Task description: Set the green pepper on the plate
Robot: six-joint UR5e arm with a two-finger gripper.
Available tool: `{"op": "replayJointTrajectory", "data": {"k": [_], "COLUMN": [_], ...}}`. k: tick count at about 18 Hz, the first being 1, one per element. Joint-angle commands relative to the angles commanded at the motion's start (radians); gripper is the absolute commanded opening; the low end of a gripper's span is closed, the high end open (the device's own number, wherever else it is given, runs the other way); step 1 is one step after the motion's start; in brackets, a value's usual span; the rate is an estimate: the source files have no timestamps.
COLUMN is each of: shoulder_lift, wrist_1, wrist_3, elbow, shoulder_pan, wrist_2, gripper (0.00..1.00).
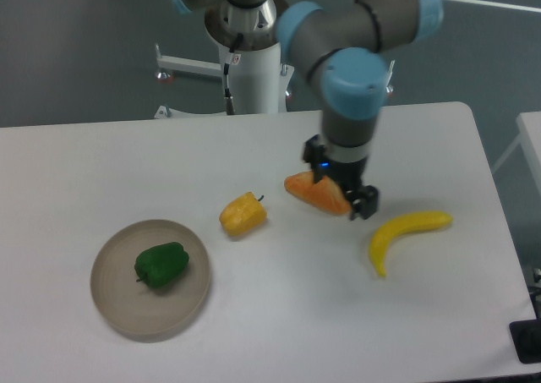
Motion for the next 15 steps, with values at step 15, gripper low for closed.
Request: {"op": "replayJointTrajectory", "data": {"k": [15], "shoulder_lift": [-0.025], "wrist_1": [0.003], "wrist_3": [0.028], "elbow": [-0.009], "shoulder_pan": [0.026], "wrist_2": [0.006], "gripper": [1.0]}}
